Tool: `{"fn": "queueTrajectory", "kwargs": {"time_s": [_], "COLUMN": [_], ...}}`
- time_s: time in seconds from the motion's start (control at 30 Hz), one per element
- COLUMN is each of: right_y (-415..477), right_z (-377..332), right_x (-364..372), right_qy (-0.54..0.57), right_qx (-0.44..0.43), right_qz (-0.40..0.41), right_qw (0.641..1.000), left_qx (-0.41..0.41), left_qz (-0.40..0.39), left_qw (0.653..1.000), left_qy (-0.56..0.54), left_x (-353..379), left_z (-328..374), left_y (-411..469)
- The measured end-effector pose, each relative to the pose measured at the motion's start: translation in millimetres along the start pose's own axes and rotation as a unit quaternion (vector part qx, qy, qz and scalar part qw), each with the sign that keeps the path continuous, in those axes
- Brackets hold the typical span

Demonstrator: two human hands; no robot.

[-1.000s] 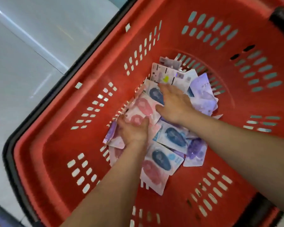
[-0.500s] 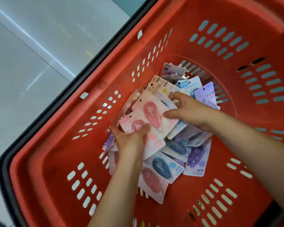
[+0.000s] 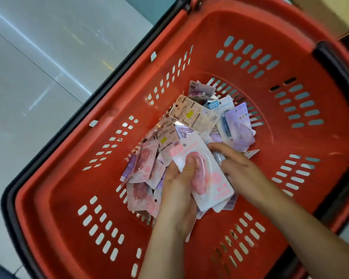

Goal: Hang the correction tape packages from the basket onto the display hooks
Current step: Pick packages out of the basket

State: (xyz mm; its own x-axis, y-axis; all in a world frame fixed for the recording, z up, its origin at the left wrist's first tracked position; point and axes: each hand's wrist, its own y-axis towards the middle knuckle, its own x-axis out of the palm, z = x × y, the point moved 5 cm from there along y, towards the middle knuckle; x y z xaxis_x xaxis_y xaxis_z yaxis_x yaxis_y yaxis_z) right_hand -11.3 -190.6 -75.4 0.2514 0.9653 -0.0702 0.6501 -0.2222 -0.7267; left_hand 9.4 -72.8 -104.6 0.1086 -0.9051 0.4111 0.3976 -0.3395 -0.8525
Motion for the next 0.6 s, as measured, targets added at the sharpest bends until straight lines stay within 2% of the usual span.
{"fn": "queueTrajectory", "kwargs": {"time_s": [0.1, 0.2, 0.23, 0.27, 0.3, 0.33, 0.37, 0.4, 0.43, 0.5, 0.57, 0.6], "right_y": [-1.4, 0.6, 2.7, 5.1, 6.5, 8.1, 8.8, 9.6, 9.8, 10.2, 8.2, 6.1], "right_z": [5.4, 0.7, -1.0, -1.5, -3.8, -3.8, -3.9, -2.7, -1.4, 3.3, 5.9, 6.1], "right_x": [-10.6, -17.2, -20.1, -25.0, -30.3, -36.7, -42.2, -46.4, -48.3, -49.0, -49.7, -50.4], "right_qy": [0.02, -0.015, -0.019, -0.032, -0.056, -0.085, -0.117, -0.147, -0.172, -0.192, -0.18, -0.168], "right_qx": [0.049, 0.022, 0.014, 0.008, 0.002, -0.005, -0.009, -0.013, -0.015, -0.015, -0.022, -0.026], "right_qz": [-0.004, -0.01, 0.0, 0.019, 0.043, 0.065, 0.086, 0.102, 0.111, 0.112, 0.114, 0.118], "right_qw": [0.999, 1.0, 1.0, 0.999, 0.997, 0.994, 0.989, 0.984, 0.979, 0.975, 0.977, 0.978], "left_qx": [0.019, -0.032, -0.028, 0.007, 0.073, 0.137, 0.176, 0.175, 0.14, 0.077, 0.095, 0.118], "left_qz": [0.022, -0.016, -0.019, 0.011, 0.071, 0.14, 0.189, 0.204, 0.204, 0.182, 0.179, 0.189], "left_qw": [0.995, 0.987, 0.982, 0.974, 0.954, 0.907, 0.842, 0.783, 0.741, 0.698, 0.66, 0.661], "left_qy": [0.096, 0.156, 0.185, 0.225, 0.284, 0.374, 0.473, 0.561, 0.624, 0.689, 0.723, 0.717], "left_x": [3.7, 5.7, 4.7, 2.3, -2.6, -7.3, -10.2, -11.2, -13.2, -20.0, -21.9, -22.8], "left_z": [-4.1, -5.1, -1.1, 8.0, 20.9, 35.4, 47.3, 51.7, 50.1, 40.7, 40.5, 44.4], "left_y": [9.3, 23.1, 29.7, 36.8, 47.7, 59.7, 71.4, 82.9, 94.4, 109.4, 104.1, 96.1]}}
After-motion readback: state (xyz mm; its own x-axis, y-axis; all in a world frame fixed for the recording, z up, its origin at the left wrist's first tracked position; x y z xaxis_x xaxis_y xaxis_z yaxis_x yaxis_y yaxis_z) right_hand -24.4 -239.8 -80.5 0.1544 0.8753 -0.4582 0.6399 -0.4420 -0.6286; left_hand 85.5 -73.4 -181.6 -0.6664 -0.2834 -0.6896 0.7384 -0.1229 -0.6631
